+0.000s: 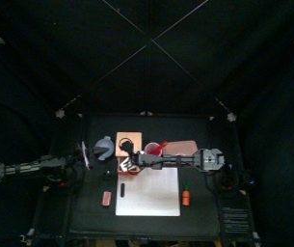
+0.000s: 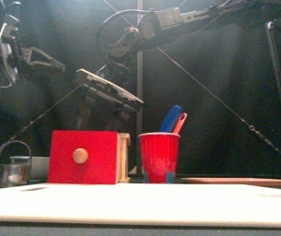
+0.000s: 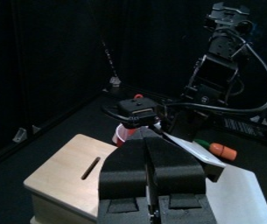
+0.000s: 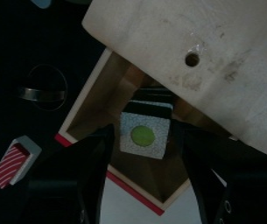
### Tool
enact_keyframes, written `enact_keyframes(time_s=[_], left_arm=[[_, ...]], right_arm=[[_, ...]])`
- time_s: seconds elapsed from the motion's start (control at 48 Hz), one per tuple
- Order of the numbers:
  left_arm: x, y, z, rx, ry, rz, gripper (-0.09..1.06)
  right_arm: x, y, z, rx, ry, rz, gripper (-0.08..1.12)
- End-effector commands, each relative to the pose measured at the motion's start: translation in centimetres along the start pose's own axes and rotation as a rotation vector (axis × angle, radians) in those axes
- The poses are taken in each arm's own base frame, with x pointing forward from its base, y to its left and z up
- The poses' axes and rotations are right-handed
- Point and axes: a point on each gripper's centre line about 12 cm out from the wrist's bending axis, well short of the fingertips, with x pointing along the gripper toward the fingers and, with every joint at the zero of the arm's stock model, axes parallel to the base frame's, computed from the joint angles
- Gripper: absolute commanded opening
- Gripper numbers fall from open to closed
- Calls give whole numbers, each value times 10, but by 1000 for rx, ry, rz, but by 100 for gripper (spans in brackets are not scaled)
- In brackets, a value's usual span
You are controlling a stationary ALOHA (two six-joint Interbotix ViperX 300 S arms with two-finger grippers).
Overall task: Place sushi on board then cut the sushi with the knife then place the pieces on the plate
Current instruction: Place the sushi on the board
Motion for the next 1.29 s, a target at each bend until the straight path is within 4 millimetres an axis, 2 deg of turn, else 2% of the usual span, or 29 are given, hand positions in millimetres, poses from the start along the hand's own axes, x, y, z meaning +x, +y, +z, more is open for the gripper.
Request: enact_keyframes(time_s=[0.021,0.25,0.479,0.583,0.75,1.042,1.292], left_arm=[[1,0,5,0,-19,2,10],[1,0,3,0,-14,3,10],[0,1,1,0,-10,3,10],[0,1,0,-1,-7,4,10],[0,1,-1,-1,-5,5,10],[-1,5,-2,2,-4,24,10],[-1,7,-2,6,-5,35,10]], right_arm=[[-14,6,11,0,-30,9,87],[-9,9,12,-27,-38,-28,84],[-12,12,16,-33,-51,-31,64],[-14,15,15,-42,-53,-26,61],[-48,29,22,-83,-96,8,61],[-123,47,22,-247,-101,15,61],[-149,53,1,-396,90,83,60]])
